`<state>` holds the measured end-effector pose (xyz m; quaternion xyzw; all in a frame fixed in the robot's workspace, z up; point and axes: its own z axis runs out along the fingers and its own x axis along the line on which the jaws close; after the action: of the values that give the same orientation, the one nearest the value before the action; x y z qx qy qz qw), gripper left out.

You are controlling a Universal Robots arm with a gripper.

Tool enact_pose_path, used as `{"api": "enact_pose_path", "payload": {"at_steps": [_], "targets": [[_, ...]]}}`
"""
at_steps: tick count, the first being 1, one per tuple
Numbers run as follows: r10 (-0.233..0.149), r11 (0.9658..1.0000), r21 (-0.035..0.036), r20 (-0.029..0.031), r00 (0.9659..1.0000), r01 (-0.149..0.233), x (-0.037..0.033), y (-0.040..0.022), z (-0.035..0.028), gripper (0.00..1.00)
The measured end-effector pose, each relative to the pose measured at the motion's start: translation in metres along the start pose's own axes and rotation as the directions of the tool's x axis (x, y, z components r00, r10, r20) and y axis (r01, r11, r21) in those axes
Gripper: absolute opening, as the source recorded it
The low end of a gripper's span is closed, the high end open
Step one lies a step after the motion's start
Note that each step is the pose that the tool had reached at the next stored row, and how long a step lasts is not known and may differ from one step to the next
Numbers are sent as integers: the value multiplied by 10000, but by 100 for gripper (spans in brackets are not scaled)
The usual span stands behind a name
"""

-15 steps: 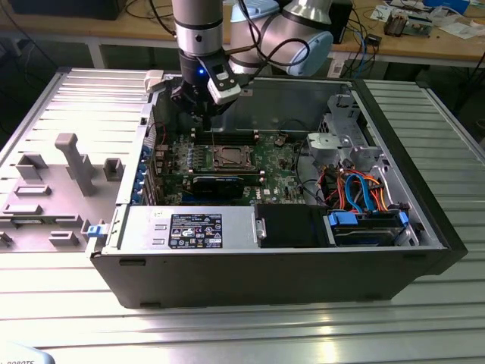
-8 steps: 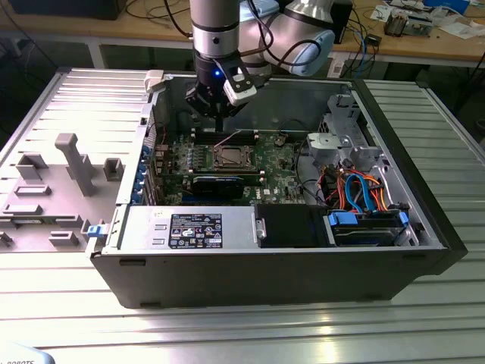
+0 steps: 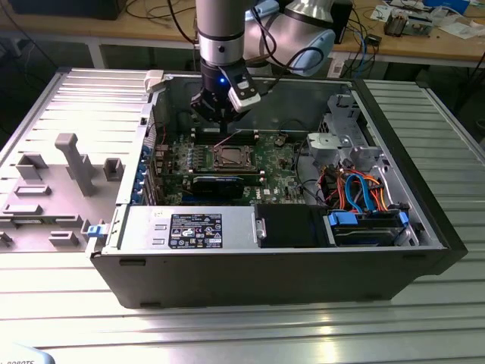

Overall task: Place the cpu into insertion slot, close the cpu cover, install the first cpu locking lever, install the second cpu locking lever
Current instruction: 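Install the first cpu locking lever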

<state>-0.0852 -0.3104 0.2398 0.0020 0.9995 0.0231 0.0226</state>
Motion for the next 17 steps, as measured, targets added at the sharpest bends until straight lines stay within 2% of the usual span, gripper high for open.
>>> {"api": "enact_pose_path", "payload": {"at_steps": [4,8,11,17], "targets": [[-4,10000,25,-1,10000,4,-14,61,29,11],[-4,10000,69,-1,10000,4,-68,62,54,11],[-4,10000,72,0,10000,4,-126,63,70,11],[-4,10000,74,-1,10000,4,-192,71,107,11]]}}
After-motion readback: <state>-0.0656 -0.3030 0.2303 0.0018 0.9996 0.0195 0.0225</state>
